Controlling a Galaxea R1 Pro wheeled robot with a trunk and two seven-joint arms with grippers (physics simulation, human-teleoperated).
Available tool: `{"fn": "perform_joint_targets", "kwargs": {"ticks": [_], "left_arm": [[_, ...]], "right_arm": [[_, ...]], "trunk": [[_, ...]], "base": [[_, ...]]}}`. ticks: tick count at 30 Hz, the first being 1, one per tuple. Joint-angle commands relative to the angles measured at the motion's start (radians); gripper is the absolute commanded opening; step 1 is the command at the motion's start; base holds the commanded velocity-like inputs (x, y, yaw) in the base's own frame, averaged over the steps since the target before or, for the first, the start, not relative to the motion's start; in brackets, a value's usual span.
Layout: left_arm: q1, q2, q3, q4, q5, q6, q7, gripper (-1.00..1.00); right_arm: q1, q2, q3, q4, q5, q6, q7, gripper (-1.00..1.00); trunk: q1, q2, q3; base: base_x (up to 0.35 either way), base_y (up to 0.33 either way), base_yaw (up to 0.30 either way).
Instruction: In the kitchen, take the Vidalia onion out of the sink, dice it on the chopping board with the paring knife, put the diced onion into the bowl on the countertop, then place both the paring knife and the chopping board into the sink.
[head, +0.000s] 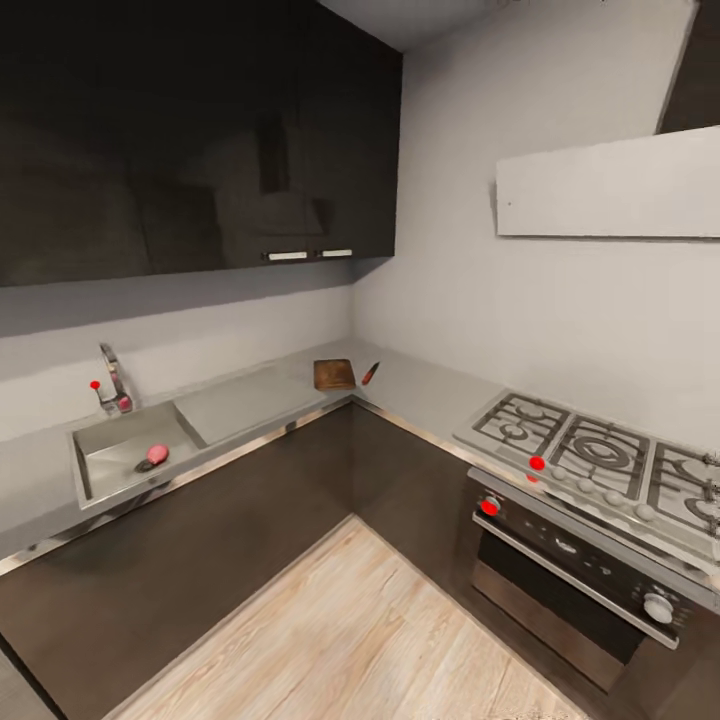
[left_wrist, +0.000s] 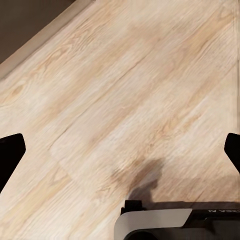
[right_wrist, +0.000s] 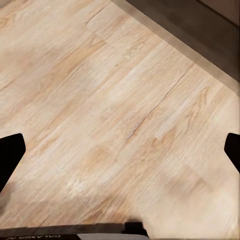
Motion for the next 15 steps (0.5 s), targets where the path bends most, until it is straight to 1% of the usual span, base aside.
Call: {"fn": "perform_joint_targets", "kwargs": {"ticks": [1,3,6,15], "left_arm": [[0.0,0.0,0.0,0.0,0.0,-0.003,0.0,1.0],[0.0,0.0,0.0,0.001,0.0,-0.003,0.0,1.0],[0.0,0.0,0.0,0.001,0.0,-0.003,0.0,1.0],[0.0,0.0,0.0,0.001,0.0,-0.003,0.0,1.0]], "right_arm": [[-0.001,0.0,0.001,0.001,0.001,-0.003,-0.004,1.0],[0.0,0.0,0.001,0.001,0.001,-0.003,-0.004,1.0],[0.0,0.0,0.001,0.001,0.001,-0.003,-0.004,1.0],[-0.001,0.0,0.0,0.001,0.001,-0.003,-0.004,1.0]], "trunk": [[0.0,-0.001,0.0],[0.0,-0.001,0.0],[0.0,-0.001,0.0],[0.0,-0.001,0.0]], "base": [[0.0,0.0,-0.236],[0.0,0.0,-0.206],[0.0,0.0,-0.1],[0.0,0.0,-0.019]]}}
